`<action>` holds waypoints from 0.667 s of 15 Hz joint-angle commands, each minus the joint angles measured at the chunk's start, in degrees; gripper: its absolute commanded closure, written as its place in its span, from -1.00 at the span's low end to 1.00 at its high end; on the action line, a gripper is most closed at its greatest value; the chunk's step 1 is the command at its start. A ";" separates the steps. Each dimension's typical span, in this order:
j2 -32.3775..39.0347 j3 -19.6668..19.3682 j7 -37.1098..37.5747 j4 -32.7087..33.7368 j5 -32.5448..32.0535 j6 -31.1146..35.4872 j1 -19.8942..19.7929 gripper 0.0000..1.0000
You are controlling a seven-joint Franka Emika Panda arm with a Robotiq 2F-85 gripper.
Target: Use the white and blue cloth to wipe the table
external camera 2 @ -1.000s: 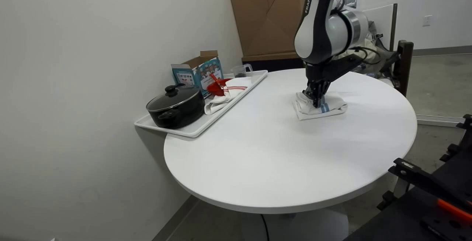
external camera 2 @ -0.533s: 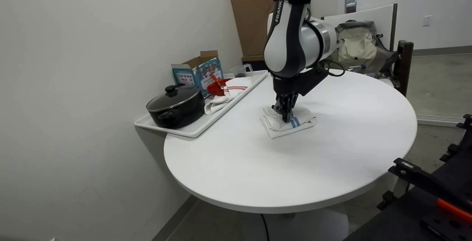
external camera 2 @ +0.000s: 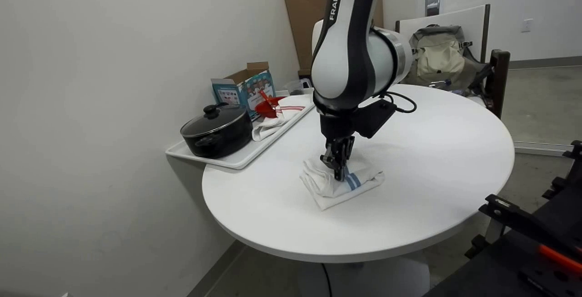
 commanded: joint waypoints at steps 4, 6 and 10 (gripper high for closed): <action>-4.95 3.36 -4.34 -12.90 -0.44 2.13 -4.59 0.99; -6.66 -0.10 -4.31 -14.84 -1.04 2.40 -5.27 0.99; -9.67 -8.98 -3.37 -15.70 -1.32 2.01 -7.08 0.99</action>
